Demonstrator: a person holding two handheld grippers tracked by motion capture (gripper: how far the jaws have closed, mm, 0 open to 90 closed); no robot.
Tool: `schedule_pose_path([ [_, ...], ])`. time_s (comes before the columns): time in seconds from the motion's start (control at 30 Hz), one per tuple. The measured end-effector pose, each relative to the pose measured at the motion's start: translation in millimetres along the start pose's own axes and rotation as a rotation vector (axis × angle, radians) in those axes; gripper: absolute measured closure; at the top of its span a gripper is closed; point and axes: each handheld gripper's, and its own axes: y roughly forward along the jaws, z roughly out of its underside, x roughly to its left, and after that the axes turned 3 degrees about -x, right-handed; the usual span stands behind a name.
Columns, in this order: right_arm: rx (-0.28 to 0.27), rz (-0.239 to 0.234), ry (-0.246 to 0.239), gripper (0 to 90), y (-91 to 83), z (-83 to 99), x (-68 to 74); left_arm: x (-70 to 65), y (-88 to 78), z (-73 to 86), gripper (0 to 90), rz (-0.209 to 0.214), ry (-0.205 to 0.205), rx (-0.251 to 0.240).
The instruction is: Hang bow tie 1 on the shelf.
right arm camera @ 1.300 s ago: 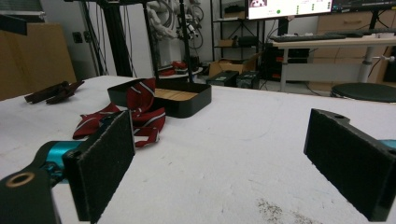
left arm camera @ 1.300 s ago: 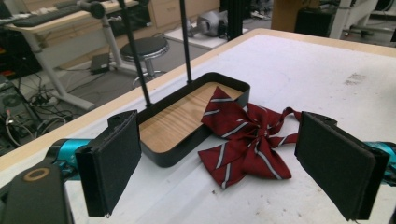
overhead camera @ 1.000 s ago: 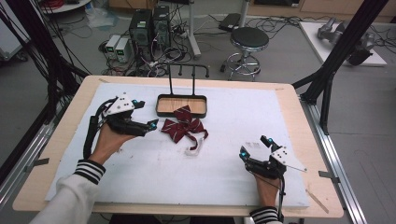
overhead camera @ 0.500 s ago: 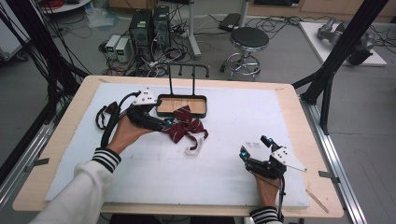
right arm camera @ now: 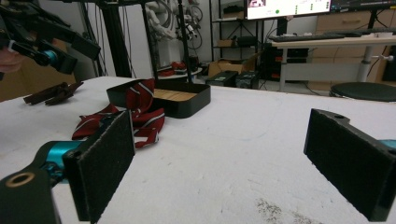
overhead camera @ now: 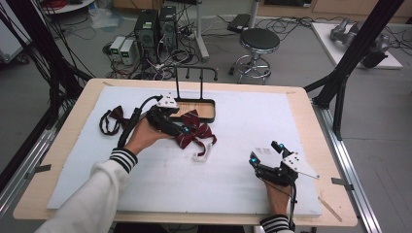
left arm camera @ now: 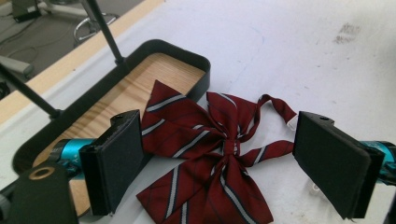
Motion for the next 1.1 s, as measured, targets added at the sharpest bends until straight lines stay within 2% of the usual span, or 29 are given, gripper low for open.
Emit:
schedule_pose_path([
  [0.07,0.001,-0.001,0.004,8.0,-0.1,-0.1,0.0,-1.3,5.6,-0.9,18.2,0.004,0.006,0.038],
  [0.13,0.0,0.0,0.002,8.0,0.0,0.0,0.1,-3.9,12.6,-1.3,19.2,-0.009,0.016,0.087],
  [0.27,0.0,0.0,0.001,8.0,0.0,0.0,0.0,-7.5,23.4,-0.8,20.5,-0.01,0.023,0.131],
  [0.53,0.001,0.001,0.001,8.0,0.0,0.0,0.2,-10.5,40.7,-0.8,23.7,0.022,0.026,0.211],
  [0.7,0.0,0.003,0.002,8.0,0.1,0.0,0.4,-9.2,48.0,-1.0,25.7,0.032,-0.011,0.263],
  [0.9,0.0,0.003,0.0,8.0,0.1,0.1,0.4,-5.4,54.1,-5.2,30.0,0.045,-0.051,0.291],
  [1.1,-0.001,0.004,0.002,8.0,0.1,0.1,0.4,-4.6,60.2,-2.8,31.7,0.045,-0.078,0.319],
])
